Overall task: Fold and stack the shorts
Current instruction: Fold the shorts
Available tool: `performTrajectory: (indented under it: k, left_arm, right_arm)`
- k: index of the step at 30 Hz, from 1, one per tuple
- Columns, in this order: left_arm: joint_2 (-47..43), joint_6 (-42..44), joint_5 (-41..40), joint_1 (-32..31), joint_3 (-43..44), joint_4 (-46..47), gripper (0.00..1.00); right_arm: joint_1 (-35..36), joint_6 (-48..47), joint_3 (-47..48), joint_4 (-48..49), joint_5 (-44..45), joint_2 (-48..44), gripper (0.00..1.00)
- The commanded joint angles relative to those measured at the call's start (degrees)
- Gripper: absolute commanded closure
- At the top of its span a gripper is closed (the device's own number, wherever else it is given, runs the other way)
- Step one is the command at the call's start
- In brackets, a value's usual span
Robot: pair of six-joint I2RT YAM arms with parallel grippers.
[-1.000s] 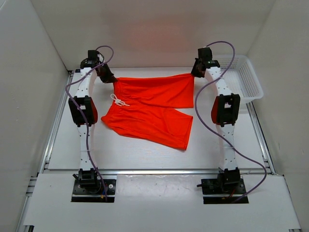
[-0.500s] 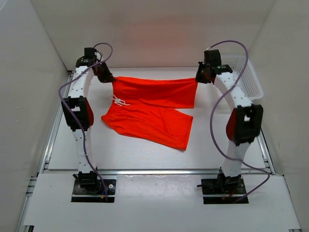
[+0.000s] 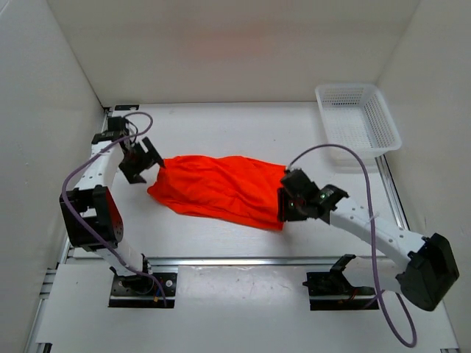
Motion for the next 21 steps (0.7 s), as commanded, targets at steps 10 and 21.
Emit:
performTrajectory:
  k: [10,21]
  left_arm:
    - [-9.34,-2.59,-9.88,0.48,-7.97,-0.42,0.35]
    - [-2.31,-1.36,-4.00,-3.21,-10.26,3.35,0.28]
  right_arm:
    - [-3.71,5.40,1.70,-3.47,5.56,-2.15,0.34]
    - [-14.80,9.52,-5.77,10.06,-26.36,6.46,0.09]
